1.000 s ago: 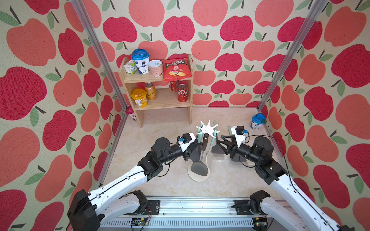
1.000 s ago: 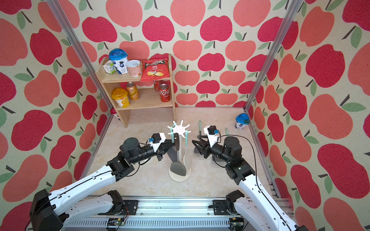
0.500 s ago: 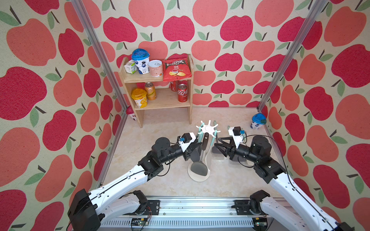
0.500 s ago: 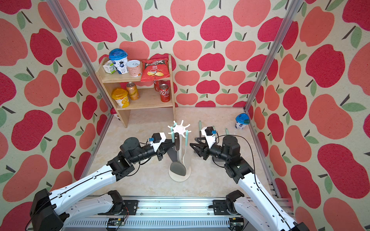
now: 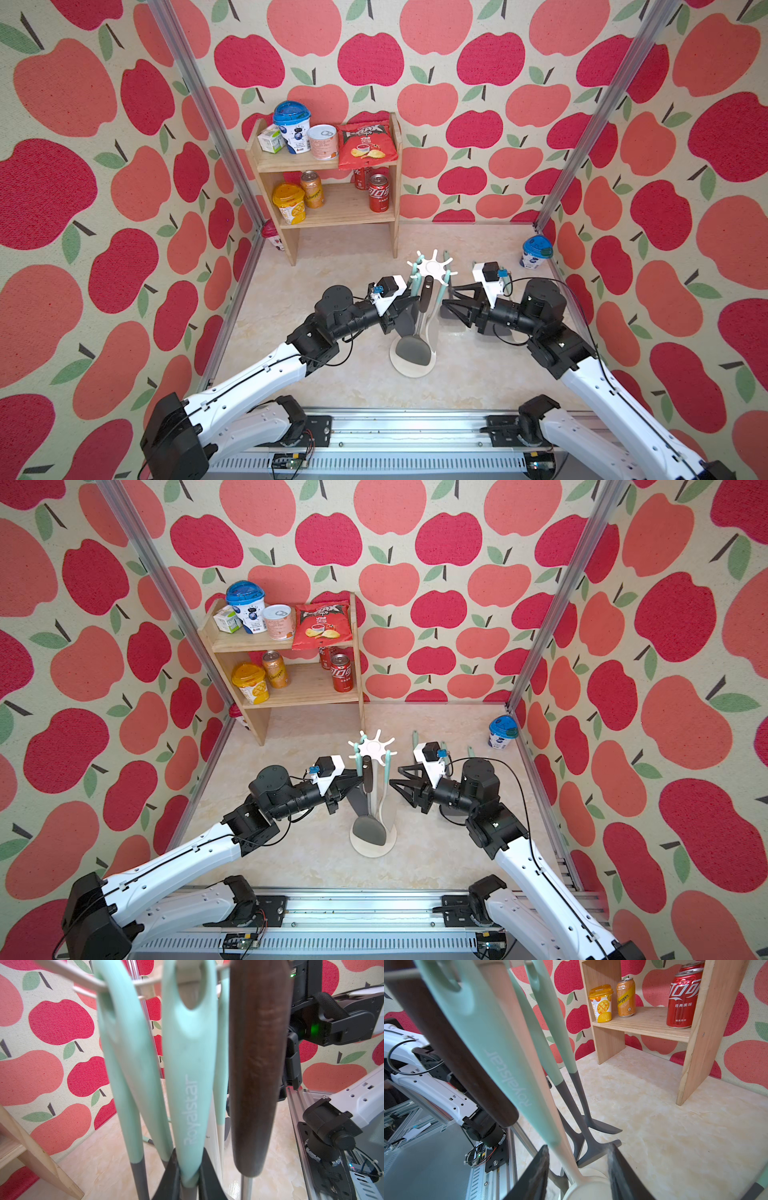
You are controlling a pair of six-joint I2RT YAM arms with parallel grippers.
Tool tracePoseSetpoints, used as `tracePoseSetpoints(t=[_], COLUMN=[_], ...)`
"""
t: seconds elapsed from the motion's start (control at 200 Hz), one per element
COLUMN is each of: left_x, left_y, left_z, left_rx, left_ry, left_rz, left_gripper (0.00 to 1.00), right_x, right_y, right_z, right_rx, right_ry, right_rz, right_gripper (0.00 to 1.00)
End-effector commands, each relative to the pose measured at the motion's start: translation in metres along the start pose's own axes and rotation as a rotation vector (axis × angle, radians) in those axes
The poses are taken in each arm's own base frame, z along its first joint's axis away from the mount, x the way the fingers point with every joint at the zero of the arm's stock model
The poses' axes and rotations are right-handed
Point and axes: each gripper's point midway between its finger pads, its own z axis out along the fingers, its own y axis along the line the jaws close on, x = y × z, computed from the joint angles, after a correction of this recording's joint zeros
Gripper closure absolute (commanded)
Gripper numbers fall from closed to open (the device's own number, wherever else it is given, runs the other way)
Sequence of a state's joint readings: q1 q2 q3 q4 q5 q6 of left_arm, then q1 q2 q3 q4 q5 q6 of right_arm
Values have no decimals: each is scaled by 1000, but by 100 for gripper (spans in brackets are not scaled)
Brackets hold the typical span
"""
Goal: Take the spatula off the kitchen utensil rack
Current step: Take off the spatula from the rack.
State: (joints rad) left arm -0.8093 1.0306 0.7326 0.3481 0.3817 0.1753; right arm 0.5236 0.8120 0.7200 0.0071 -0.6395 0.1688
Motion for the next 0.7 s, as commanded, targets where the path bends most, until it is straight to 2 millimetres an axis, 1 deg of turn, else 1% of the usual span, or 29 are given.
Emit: tracePoseSetpoints(t=[0.0,0.13,0.27,0.545,0.695], left_x=[52,53,53,53,55], left_y=[-5,-5,-5,-5,-4], left_z=[2,2,2,2,2], left_rx=[20,20,20,18,16], left_ry=[175,176,176,177,180], left_rz=[-55,-55,-55,-55,-54], left_gripper=[100,100,100,100,100], right_x=[-15,-18,-17,-23,-27], right_y=[15,18,17,17,20], right_z=[-3,-2,3,9,12], right_rx=[-55,-71,-77,-97,-117], right_ry=[-21,-22,-12,-9,-9], right_rz=[-24,-26,-27,-43,-51], right_gripper=[53,53,53,53,53])
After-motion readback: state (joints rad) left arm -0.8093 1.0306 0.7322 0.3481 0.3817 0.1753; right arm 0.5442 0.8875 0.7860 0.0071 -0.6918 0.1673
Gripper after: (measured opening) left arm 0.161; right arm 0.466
